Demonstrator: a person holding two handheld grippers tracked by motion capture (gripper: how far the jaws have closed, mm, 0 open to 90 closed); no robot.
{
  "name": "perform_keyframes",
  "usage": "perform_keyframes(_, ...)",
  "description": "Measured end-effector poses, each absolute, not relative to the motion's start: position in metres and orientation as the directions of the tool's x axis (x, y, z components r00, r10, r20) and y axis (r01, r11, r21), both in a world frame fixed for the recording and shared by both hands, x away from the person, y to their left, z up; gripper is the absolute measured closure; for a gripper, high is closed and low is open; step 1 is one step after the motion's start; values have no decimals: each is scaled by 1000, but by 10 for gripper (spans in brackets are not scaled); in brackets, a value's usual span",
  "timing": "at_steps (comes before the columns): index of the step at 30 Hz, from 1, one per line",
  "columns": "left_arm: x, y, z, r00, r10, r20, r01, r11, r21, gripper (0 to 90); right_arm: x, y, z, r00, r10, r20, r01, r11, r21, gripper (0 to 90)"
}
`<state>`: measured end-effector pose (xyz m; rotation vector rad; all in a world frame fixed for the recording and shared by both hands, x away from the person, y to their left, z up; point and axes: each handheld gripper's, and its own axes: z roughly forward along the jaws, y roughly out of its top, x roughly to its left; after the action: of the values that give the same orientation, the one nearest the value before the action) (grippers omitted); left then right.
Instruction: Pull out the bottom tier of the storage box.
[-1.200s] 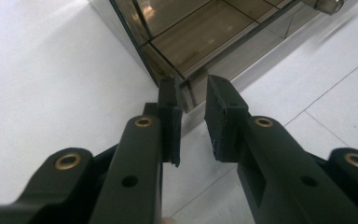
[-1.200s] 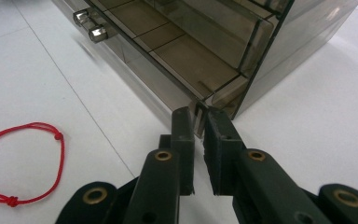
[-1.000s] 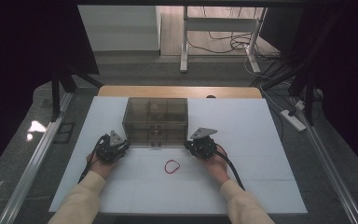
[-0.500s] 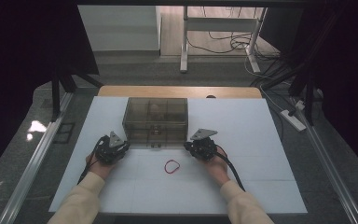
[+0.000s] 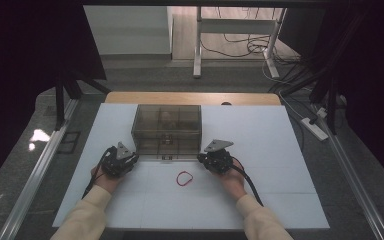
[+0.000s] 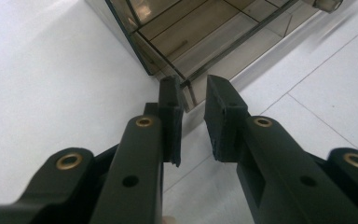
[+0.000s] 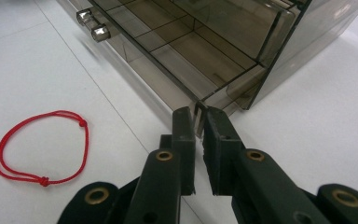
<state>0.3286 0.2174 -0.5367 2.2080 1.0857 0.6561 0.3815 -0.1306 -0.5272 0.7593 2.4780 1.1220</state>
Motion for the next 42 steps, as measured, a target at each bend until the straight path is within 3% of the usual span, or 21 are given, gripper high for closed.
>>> perform_keyframes(42,312,218,-535,565,808,164,524,-506,685,767,368,-133,-525,-823,563,-74,325,574,752,824)
